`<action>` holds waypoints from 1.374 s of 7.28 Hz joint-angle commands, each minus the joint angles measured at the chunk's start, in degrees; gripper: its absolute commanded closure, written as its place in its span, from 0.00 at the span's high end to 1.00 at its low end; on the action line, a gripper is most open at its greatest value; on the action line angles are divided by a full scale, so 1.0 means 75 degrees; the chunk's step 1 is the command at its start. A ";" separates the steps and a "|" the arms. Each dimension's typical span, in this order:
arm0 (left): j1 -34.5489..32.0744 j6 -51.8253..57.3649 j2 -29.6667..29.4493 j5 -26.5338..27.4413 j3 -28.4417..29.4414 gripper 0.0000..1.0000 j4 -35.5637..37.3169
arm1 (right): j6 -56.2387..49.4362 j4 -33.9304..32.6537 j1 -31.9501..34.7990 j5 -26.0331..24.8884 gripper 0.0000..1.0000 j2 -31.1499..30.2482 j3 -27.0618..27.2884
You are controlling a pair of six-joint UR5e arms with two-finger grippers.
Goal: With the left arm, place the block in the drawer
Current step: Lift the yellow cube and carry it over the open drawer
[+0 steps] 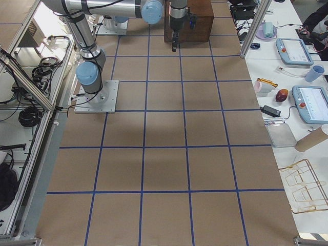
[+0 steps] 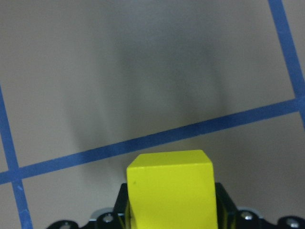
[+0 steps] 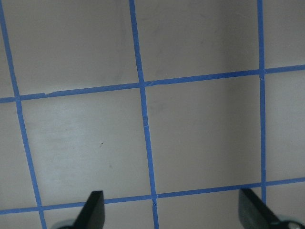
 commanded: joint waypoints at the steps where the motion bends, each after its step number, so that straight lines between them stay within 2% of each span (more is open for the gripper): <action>1: 0.0000 0.0238 0.0257 -0.0186 -0.0047 0.00 -0.0112 | 0.0000 0.0000 0.0004 0.0000 1.00 0.0000 0.0000; 6: -0.0094 -0.0040 0.2024 -0.0211 -0.0304 0.00 -0.2241 | 0.0000 0.0000 0.0004 0.0000 1.00 0.0000 0.0000; 8: -0.0176 -0.0764 0.2752 -0.0223 -0.0562 0.00 -0.2968 | 0.0000 0.0000 0.0004 0.0000 1.00 0.0000 0.0000; 10: -0.0724 -0.1583 0.3397 -0.0129 -0.0983 0.00 -0.3170 | 0.0000 0.0000 0.0004 0.0000 1.00 0.0000 0.0000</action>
